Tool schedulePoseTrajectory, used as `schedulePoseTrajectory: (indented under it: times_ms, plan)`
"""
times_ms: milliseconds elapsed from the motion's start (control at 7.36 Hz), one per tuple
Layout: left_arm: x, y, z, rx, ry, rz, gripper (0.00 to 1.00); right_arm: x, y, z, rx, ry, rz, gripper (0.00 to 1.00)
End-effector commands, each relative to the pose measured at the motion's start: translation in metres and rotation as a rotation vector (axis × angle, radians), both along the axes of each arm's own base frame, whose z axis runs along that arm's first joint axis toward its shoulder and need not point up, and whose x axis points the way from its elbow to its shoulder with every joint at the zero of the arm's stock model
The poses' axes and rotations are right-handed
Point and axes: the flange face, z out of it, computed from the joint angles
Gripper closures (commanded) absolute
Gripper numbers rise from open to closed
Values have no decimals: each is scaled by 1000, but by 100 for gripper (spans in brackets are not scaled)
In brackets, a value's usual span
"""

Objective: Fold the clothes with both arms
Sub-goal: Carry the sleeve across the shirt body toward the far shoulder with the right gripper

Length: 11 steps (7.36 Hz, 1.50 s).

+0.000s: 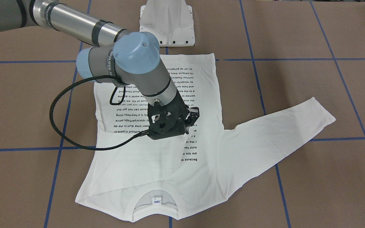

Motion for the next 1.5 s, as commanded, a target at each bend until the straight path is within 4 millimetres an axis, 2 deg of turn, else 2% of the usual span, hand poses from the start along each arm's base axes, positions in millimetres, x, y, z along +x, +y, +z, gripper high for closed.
schedulePoseTrajectory:
  times_ms: [0, 136, 272, 408, 816, 952, 1088, 1223, 1359]
  plan:
    - [0, 0, 1, 0, 0, 0, 0, -34, 3, -29, 27, 24, -38, 100]
    - [0, 0, 1, 0, 0, 1, 0, -50, 20, -49, 92, 14, -33, 89]
    - [0, 0, 1, 2, -2, 2, 0, -84, 50, -48, 195, -22, 16, 1]
    - [0, 0, 1, 1, -2, 2, 0, -94, 54, -44, 223, -37, 38, 0]
    - [0, 1, 5, -7, -3, -1, 0, -92, 51, -46, 226, -34, 59, 0]
    - [0, -1, 0, -14, 4, -19, 0, -91, 50, -45, 213, -28, 64, 0]
    - [1, -3, -7, -33, 30, -101, 0, -82, 44, -46, 193, 16, 68, 0]
    - [11, -5, -8, -85, 61, -169, 0, -53, 30, -41, 149, 88, 76, 0]
    - [39, 5, -4, -134, 83, -180, 0, -12, 17, -16, 103, 143, 42, 0]
